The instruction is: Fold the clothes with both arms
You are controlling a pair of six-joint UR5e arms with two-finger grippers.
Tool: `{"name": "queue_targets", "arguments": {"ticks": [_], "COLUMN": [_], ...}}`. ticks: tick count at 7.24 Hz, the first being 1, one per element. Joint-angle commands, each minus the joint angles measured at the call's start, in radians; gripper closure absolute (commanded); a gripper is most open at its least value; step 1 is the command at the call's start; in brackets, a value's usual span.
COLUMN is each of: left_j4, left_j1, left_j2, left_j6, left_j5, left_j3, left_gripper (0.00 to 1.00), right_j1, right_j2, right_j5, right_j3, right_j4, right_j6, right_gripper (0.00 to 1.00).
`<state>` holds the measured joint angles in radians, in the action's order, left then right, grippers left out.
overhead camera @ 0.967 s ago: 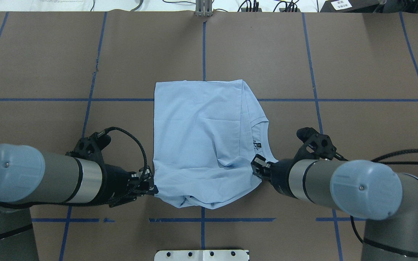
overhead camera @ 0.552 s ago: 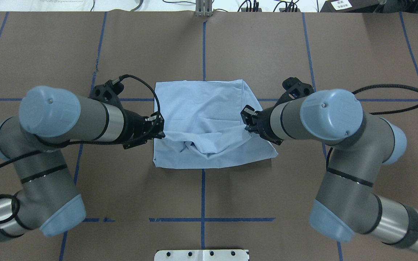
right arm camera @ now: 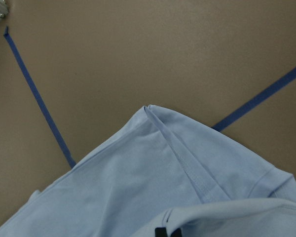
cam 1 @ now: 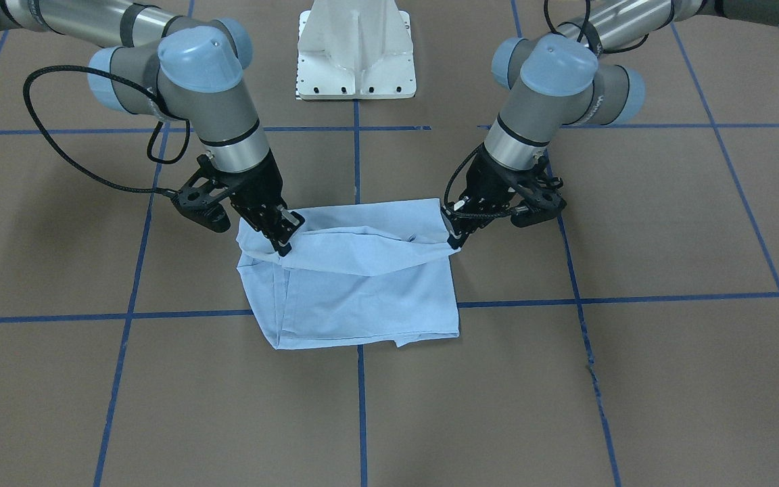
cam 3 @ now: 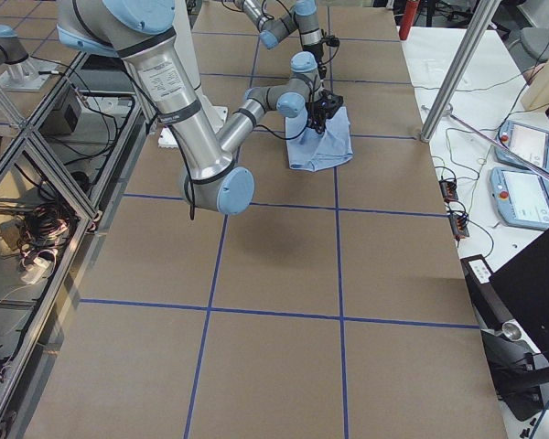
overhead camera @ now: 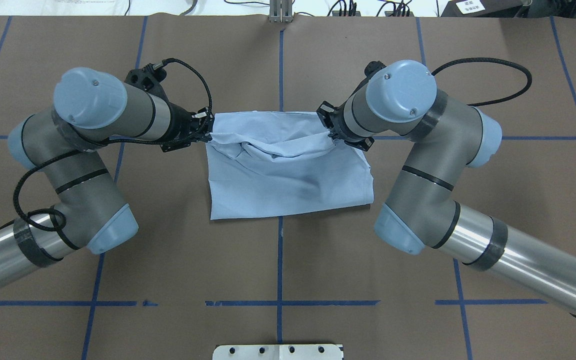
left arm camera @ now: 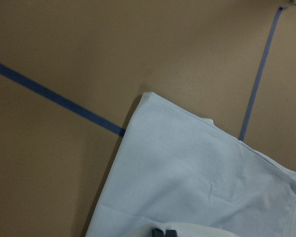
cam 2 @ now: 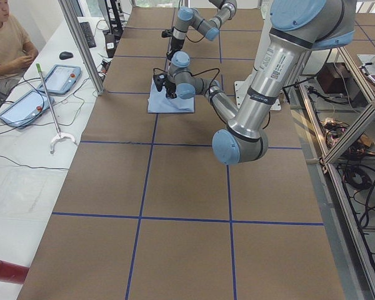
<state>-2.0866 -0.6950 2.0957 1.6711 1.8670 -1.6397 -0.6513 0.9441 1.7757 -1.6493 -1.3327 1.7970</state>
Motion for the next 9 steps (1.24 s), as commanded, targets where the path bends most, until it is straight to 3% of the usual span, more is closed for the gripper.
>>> {"name": "queue_targets", "arguments": {"ticks": [1,2,3,4,6,7,8,9], "left_j4": [-0.148,-0.22,-0.29,-0.314,-0.317,-0.317,-0.319,-0.314], "left_j1": [-0.037,-0.037,-0.05,-0.102,-0.115,-0.121,-0.153,-0.194], "left_j2": [0.079,0.14,0.168,0.167,0.167,0.167,0.158,0.121], "left_j6": [-0.008,-0.078,-0.152,-0.253,-0.278,-0.281,-0.307,-0.455], "left_j5": [-0.038,-0.104,-0.15,-0.161,-0.155,-0.141,-0.061,0.03], "left_j3": [0.212,0.356,0.479,0.494,0.485,0.479,0.474,0.453], "left_gripper": [1.0,0.89,0.47,0.43,0.43,0.43,0.43,0.43], "right_j1": [-0.027,-0.045,-0.073,-0.117,-0.22,-0.222,-0.253,-0.305], "right_j2": [-0.05,-0.092,-0.155,-0.197,-0.185,-0.173,-0.144,-0.074], "right_j5": [0.001,0.026,0.062,0.076,0.225,0.237,0.272,0.345], "right_j3": [0.18,0.295,0.425,0.481,0.49,0.48,0.452,0.413], "right_j4": [0.145,0.197,0.234,0.254,0.253,0.254,0.247,0.248], "right_j6": [-0.043,-0.101,-0.181,-0.223,-0.388,-0.401,-0.404,-0.45], "right_gripper": [1.0,1.0,0.55,0.01,0.0,0.0,0.0,0.0]}}
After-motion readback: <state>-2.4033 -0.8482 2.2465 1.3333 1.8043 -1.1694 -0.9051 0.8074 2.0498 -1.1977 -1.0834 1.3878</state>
